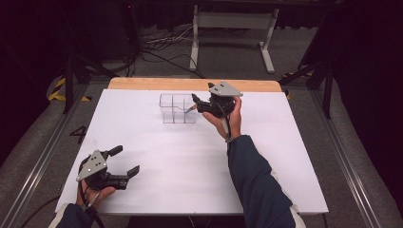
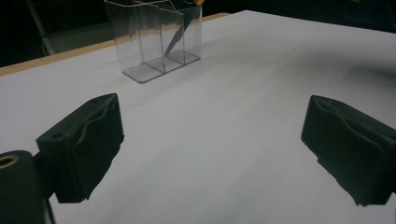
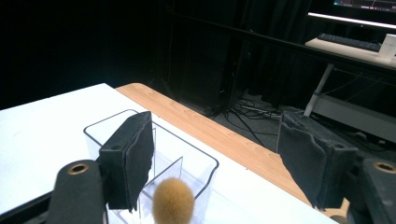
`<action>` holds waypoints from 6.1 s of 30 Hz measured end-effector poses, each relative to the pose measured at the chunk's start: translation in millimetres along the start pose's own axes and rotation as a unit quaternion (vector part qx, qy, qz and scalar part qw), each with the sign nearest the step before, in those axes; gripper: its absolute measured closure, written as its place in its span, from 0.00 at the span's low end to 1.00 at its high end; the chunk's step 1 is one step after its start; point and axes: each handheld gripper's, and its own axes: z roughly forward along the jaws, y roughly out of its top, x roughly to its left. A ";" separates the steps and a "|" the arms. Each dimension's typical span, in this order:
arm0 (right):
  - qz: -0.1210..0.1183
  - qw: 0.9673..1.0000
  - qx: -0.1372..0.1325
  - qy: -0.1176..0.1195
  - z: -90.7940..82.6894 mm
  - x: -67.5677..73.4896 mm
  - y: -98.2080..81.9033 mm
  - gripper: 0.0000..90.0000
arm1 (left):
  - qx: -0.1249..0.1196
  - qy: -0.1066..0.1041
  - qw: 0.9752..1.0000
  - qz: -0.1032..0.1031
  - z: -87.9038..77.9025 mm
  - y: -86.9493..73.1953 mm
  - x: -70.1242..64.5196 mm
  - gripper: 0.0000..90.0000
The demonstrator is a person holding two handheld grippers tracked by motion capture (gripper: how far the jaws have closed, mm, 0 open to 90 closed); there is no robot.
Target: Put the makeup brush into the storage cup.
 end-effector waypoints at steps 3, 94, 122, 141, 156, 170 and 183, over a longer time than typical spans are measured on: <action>-0.010 1.000 0.000 -0.003 -5.4 2.3 0.8 0.27 | 0.002 0.002 1.000 0.003 0.3 -0.1 -0.1 0.07; -0.054 0.998 -0.012 -0.005 -115.1 2.2 -55.3 0.12 | -0.002 0.018 1.000 0.016 -3.7 1.7 -1.4 0.07; -0.071 0.997 -0.018 -0.002 -139.3 -0.2 -66.7 0.07 | -0.001 0.016 1.000 0.014 -3.6 1.7 -2.0 0.07; -0.083 0.996 -0.009 -0.006 -161.5 -6.3 -81.0 0.06 | -0.001 0.016 1.000 0.018 -3.5 2.1 -2.0 0.07; -0.079 0.997 -0.003 -0.012 -177.9 -13.1 -94.3 0.07 | -0.002 0.017 1.000 0.018 -3.1 1.8 -2.4 0.07; -0.076 0.997 0.014 -0.028 -193.0 -21.7 -116.2 0.07 | 0.000 0.019 1.000 0.019 -3.9 2.3 -1.7 0.07; -0.054 0.996 0.045 -0.051 -218.1 -30.8 -145.5 0.07 | 0.002 0.017 1.000 0.017 -0.2 2.6 -2.7 0.07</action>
